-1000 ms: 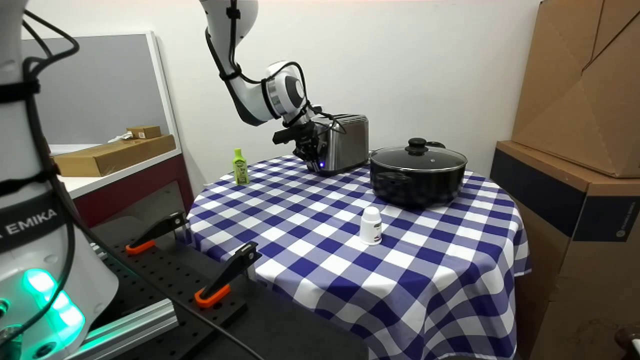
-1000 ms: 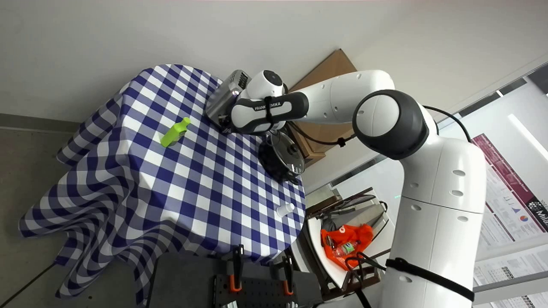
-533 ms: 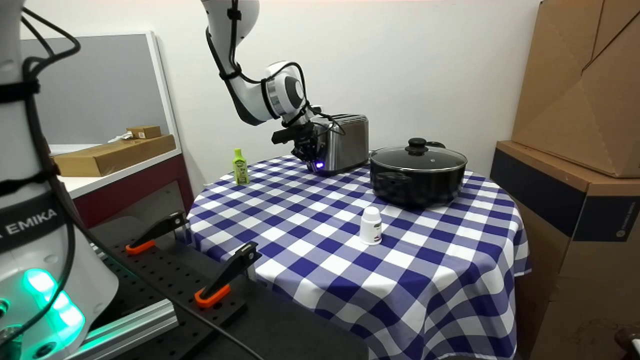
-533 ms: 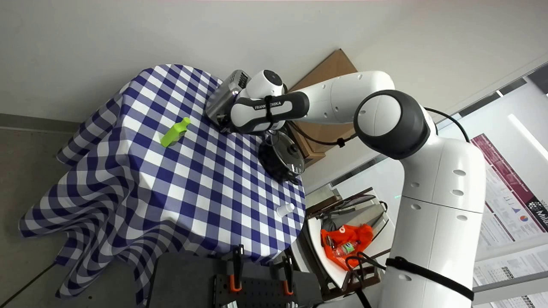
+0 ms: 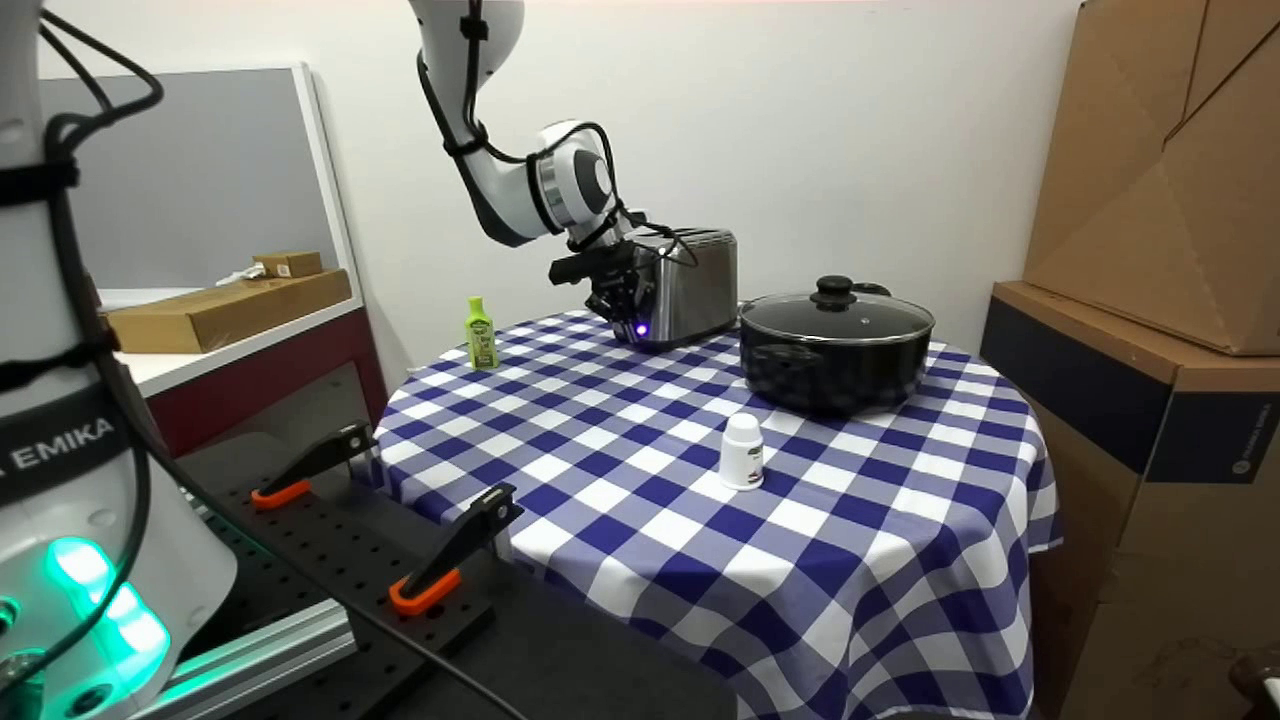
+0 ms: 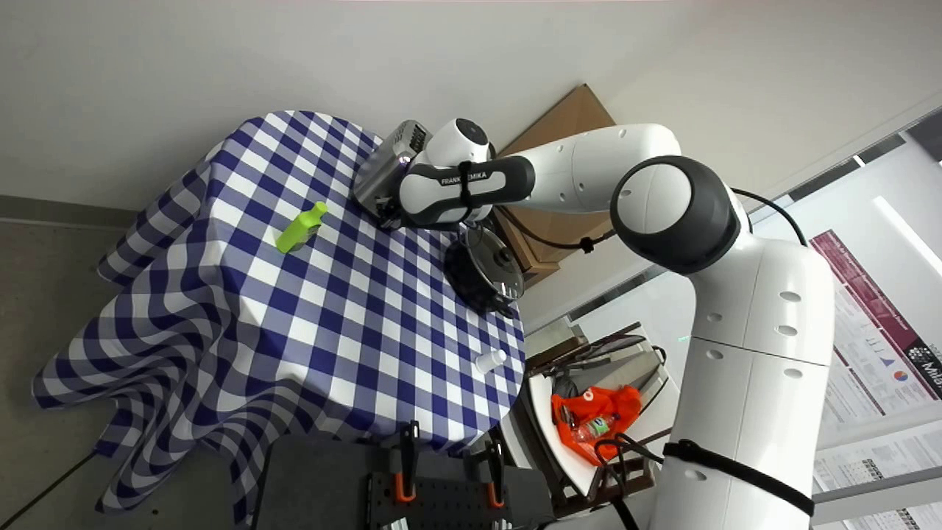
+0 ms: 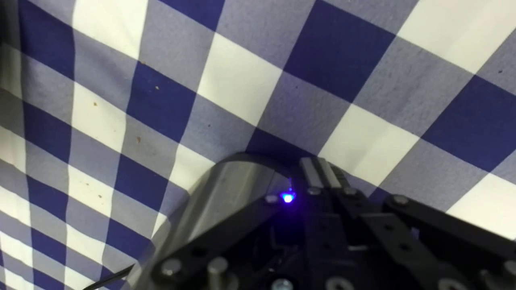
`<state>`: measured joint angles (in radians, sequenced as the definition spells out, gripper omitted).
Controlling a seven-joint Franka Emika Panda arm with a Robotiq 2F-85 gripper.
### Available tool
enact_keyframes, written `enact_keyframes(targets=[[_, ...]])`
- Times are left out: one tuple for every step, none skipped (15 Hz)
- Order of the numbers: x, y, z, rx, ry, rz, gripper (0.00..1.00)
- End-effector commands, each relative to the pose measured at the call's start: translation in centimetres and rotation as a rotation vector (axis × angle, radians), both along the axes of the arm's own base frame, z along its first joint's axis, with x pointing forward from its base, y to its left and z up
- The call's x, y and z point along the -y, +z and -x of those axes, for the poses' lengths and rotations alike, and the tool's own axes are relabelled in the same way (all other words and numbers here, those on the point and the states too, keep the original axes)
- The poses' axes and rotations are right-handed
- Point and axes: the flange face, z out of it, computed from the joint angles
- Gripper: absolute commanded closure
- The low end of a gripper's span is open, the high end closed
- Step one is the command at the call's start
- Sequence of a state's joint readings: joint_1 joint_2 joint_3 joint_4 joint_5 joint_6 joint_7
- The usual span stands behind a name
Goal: Press the button on the toaster.
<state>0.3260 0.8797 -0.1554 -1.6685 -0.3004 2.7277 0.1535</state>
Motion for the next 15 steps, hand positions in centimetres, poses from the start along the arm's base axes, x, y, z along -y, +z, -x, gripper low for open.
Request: enact_keyframes(targets=[[-0.18,0.76,-0.83,0.007,0.013,0.008,1.00],[-0.28,0.73,-0.92,0.019,0.009,0.010,1.00],[-0.34,0.68,-0.96,0.023,0.008,0.005,1.00],[-0.40,0.65,-1.06,0.035,0.004,0.008,1.00],[-0.43,0.64,-1.08,0.037,0.004,0.008,1.00],[-0.42,0.65,-1.12,0.043,0.006,0.014,1.00],[-0.41,0.68,-1.14,0.048,0.007,0.018,1.00],[-0.48,0.73,-1.16,0.060,0.011,0.028,1.00],[-0.62,0.81,-1.15,0.068,0.017,0.036,1.00],[-0.77,0.92,-1.13,0.080,0.023,0.044,1.00],[-0.90,0.98,-1.07,0.091,0.025,0.051,1.00],[-1.00,1.01,-0.99,0.095,0.029,0.056,1.00],[-1.07,0.97,-0.91,0.099,0.030,0.060,1.00],[-1.08,0.86,-0.77,0.093,0.029,0.061,1.00],[-1.13,0.83,-0.67,0.085,0.031,0.057,1.00]])
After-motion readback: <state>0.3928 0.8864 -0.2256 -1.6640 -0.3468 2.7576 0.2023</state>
